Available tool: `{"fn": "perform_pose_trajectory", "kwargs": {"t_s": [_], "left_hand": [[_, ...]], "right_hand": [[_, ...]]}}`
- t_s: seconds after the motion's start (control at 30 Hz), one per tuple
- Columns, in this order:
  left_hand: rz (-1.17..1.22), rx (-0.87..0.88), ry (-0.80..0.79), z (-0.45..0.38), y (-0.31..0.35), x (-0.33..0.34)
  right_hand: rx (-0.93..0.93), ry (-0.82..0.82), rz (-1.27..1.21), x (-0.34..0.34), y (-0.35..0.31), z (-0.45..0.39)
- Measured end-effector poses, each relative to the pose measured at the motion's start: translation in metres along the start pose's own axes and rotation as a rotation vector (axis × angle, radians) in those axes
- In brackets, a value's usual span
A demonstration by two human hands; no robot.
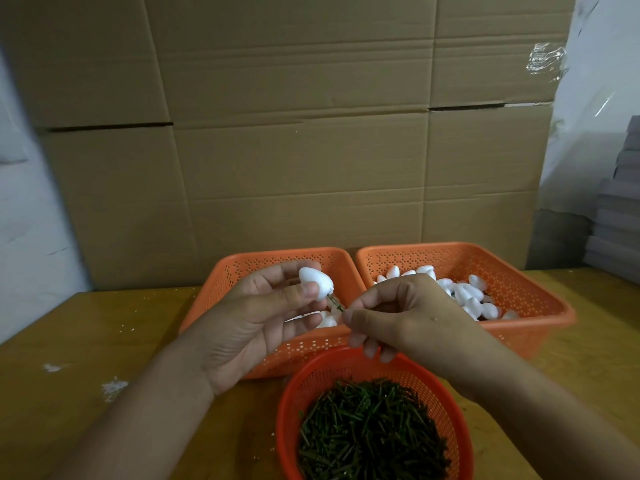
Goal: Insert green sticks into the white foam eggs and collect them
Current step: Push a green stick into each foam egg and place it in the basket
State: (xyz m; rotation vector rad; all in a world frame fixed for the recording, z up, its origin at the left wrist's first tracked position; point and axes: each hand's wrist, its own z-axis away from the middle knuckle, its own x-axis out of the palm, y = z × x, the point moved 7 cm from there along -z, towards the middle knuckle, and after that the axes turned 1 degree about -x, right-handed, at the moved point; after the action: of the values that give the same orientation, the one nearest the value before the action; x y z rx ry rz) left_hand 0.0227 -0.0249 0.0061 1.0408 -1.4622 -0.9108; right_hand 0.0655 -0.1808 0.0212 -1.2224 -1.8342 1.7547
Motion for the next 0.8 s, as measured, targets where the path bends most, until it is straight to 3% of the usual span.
{"fn": "perform_pose_trajectory", "kwargs": {"t_s": [0.8], "left_hand": [[-0.11, -0.034, 0.016, 0.005, -0.005, 0.017]], "right_hand": [[-0.048, 0.018, -0.051, 0.002, 0.005, -0.001]]}}
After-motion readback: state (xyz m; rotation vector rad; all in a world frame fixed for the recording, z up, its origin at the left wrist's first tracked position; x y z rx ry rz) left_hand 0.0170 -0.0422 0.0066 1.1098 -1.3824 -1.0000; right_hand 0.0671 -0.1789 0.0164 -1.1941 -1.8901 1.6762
